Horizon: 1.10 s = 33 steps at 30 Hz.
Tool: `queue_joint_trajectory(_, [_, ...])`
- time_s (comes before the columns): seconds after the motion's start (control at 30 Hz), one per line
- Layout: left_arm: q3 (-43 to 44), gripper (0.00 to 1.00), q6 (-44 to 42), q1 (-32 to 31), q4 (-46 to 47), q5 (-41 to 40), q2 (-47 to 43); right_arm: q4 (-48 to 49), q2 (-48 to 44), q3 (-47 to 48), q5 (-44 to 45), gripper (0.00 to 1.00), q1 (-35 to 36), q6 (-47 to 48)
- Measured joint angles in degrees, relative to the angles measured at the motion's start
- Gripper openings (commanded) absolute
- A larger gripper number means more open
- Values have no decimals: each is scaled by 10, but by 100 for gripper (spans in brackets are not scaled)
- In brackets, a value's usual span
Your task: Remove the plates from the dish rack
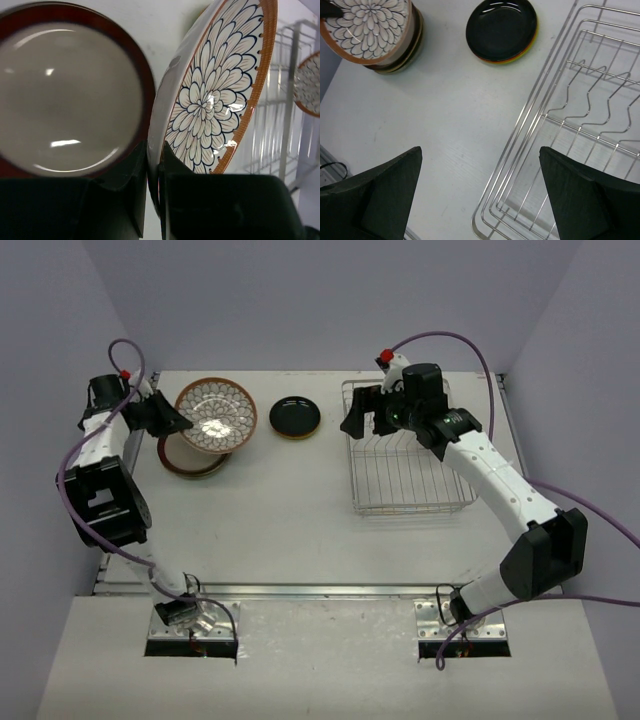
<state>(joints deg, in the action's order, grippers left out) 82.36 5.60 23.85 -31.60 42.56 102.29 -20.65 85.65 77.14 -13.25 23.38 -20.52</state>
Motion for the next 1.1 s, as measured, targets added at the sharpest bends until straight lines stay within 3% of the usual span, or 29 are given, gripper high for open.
queue_joint_trajectory(0.17, [50, 0, -3, 51, -27, -37, 67, -10, 0, -1, 41, 99, 0, 13])
queue_joint_trajectory(0.37, [54, 0, -6, 65, -49, -59, 119, -14, -1, -4, 53, 99, 0, 21])
queue_joint_trajectory(0.77, [53, 1, 1, 91, -46, -38, 147, -20, -1, -5, 56, 99, 0, 26])
queue_joint_trajectory(0.9, [52, 14, 2, 100, -46, -28, 152, -22, -1, -5, 56, 99, 0, 26])
queue_joint_trajectory(1.03, [50, 48, -1, 101, -43, -30, 152, -22, -1, -5, 57, 99, 0, 28])
queue_joint_trajectory(1.1, [49, 57, -6, 102, -42, -33, 152, -23, -1, -5, 61, 99, 0, 30])
